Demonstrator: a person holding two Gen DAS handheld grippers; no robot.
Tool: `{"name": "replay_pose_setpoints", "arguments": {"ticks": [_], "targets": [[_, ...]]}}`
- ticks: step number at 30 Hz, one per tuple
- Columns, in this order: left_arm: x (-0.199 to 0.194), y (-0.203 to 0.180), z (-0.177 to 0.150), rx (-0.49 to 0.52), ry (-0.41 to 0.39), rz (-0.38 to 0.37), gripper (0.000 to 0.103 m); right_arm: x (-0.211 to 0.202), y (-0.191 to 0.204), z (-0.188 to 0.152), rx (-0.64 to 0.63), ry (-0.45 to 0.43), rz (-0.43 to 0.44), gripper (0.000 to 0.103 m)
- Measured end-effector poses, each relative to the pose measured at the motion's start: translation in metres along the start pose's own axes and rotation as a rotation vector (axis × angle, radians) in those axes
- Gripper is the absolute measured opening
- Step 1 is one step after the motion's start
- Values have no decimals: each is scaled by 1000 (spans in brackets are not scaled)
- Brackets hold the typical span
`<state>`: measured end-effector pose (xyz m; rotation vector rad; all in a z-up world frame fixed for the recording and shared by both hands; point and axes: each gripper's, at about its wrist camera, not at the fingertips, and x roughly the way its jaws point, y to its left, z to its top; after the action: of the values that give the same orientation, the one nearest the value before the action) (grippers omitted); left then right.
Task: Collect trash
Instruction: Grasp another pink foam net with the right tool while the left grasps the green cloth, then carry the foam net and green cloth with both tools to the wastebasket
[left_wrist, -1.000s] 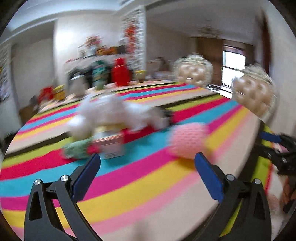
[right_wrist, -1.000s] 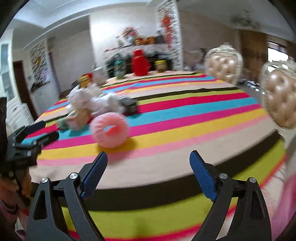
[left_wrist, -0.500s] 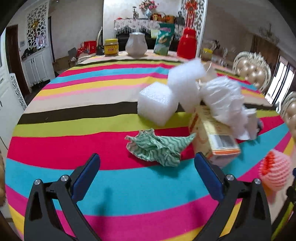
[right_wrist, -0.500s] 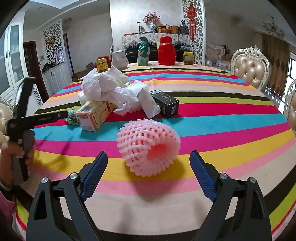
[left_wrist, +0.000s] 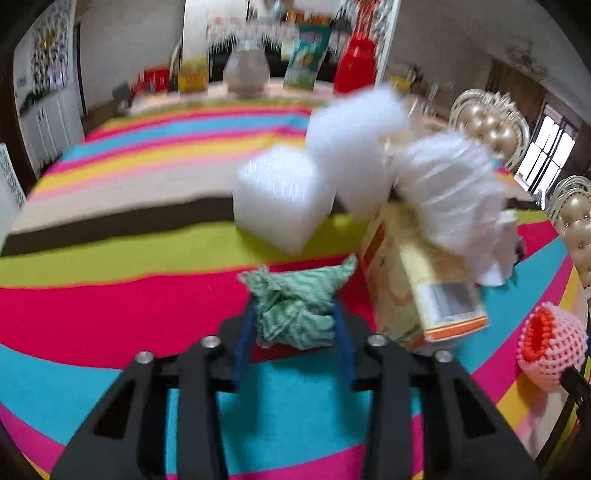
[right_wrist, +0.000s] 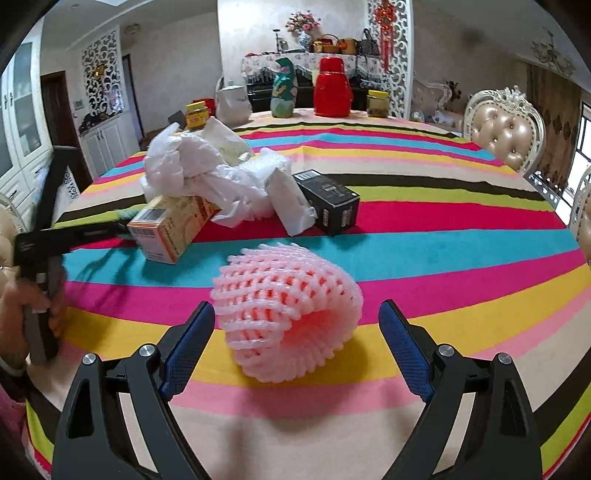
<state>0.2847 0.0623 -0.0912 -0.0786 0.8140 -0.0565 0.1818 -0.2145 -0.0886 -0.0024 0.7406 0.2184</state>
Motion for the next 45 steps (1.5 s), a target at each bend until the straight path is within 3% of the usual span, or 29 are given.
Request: {"name": "replay_pose_setpoints", "arguments": {"ticks": [4, 12, 18, 21, 30, 41, 45], "targets": [[-19, 7, -6, -32, -77, -32, 34, 2, -2, 0, 4, 1, 1, 85], [-57, 10, -14, -66, -244, -19, 35, 23, -4, 1, 31, 51, 65, 84], [-69, 10, -16, -79, -275, -30, 36, 10, 4, 0, 0, -13, 77, 48], [-71, 11, -16, -73, -287, -23, 36, 6, 3, 0, 2, -36, 76, 42], [-76, 7, -16, -52, -334, -9, 37, -10, -9, -2, 53, -123, 46, 40], [-108, -8, -31, 15, -499, -45, 38, -27, -19, -10, 124, -180, 52, 40], [-113, -27, -40, 64, -487, -90, 39, -37, -20, -13, 124, -195, 50, 40]]}}
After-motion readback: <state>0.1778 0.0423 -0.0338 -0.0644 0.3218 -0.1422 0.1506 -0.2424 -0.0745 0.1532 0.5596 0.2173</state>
